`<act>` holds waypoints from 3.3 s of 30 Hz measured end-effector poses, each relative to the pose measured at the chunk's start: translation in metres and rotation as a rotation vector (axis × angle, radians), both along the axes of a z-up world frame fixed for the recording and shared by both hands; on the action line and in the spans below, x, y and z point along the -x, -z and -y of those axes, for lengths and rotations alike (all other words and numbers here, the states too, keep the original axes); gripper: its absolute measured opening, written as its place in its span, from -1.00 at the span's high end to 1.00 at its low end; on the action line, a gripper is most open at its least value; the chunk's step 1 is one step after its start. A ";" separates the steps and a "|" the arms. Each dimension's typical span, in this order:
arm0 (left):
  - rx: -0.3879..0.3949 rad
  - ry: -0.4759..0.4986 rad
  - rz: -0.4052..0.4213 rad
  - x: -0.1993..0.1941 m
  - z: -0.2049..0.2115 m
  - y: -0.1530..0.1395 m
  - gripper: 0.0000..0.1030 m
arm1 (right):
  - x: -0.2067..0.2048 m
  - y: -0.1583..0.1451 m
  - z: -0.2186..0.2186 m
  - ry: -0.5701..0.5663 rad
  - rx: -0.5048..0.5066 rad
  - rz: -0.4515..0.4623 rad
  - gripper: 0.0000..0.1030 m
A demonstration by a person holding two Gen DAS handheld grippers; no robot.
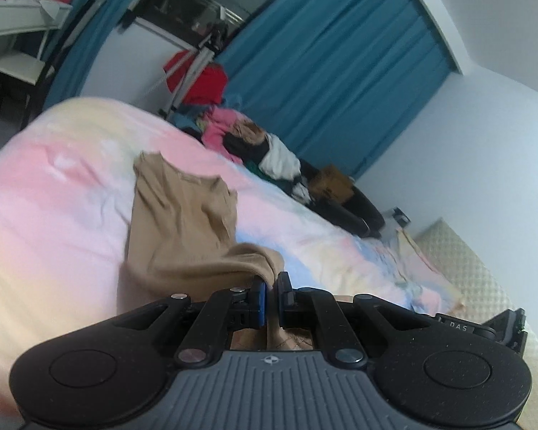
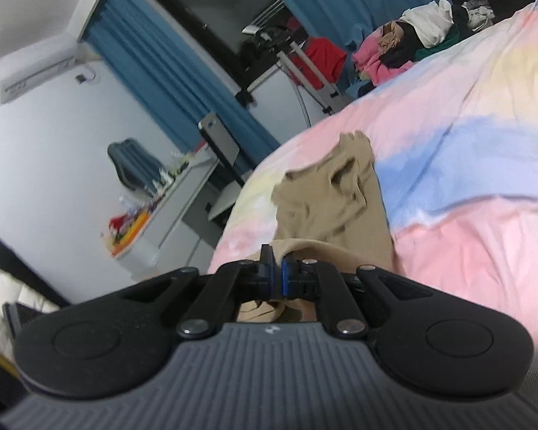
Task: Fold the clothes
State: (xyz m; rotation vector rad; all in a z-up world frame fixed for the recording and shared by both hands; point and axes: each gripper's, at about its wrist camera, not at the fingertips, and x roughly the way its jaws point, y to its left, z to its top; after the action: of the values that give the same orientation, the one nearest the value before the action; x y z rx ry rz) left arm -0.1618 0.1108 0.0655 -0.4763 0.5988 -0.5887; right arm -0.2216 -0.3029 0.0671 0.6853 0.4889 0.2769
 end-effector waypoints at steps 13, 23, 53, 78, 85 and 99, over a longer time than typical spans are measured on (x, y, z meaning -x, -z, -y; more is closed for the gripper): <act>-0.238 -0.136 0.037 -0.194 0.063 0.037 0.86 | -0.198 0.035 -0.003 0.125 0.166 -0.023 0.85; -0.436 -0.164 -0.057 -0.295 0.087 0.148 0.85 | -0.286 0.131 -0.021 0.091 0.304 -0.157 0.85; -0.528 -0.162 0.331 -0.152 0.118 0.064 -1.00 | -0.160 0.047 -0.028 0.235 0.479 0.142 -0.66; -0.574 -0.277 0.360 -0.108 0.125 0.091 -0.99 | -0.142 0.072 -0.077 0.184 0.647 0.206 -0.66; -0.592 -0.254 0.346 -0.111 0.130 0.098 -0.99 | -0.149 0.078 -0.077 0.155 0.612 0.100 0.11; -0.506 -0.238 0.099 -0.134 0.109 0.111 -1.00 | -0.141 0.076 -0.075 0.218 0.607 0.160 -1.00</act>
State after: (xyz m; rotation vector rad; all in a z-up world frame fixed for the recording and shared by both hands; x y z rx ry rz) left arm -0.0275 0.0020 -0.0460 -0.0381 0.5623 -0.2178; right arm -0.0807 -0.2280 -0.0088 0.1187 0.3160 -0.0290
